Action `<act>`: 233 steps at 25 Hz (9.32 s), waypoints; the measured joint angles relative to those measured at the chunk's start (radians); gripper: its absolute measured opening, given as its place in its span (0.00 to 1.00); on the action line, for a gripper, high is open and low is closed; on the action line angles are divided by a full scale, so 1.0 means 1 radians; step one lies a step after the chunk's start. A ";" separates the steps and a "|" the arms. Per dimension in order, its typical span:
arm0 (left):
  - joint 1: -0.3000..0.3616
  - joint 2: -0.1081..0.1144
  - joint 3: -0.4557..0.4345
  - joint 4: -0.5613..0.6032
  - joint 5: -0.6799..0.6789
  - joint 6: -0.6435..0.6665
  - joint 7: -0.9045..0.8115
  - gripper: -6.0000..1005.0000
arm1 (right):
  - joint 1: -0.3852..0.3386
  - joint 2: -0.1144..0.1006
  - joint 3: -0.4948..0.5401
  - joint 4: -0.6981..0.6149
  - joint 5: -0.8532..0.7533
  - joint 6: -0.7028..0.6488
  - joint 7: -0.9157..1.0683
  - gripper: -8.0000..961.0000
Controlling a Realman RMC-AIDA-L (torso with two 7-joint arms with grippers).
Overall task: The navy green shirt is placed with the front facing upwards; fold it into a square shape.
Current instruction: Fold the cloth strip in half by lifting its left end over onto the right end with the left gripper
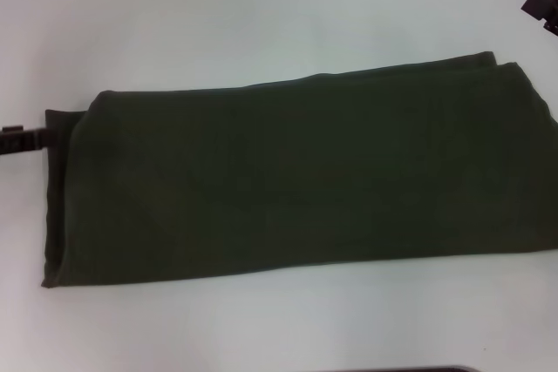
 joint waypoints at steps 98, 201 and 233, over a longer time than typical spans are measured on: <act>-0.102 0.005 0.084 -0.177 0.133 -0.143 -0.025 0.66 | -0.016 -0.001 0.007 0.000 0.006 0.000 0.008 0.94; -0.130 0.056 0.055 -0.106 0.128 -0.022 -0.072 0.00 | -0.015 0.003 -0.003 0.000 -0.001 0.014 0.004 0.94; -0.190 0.083 -0.024 -0.094 0.221 0.066 -0.103 0.00 | -0.023 0.006 -0.003 0.000 -0.001 0.012 -0.003 0.94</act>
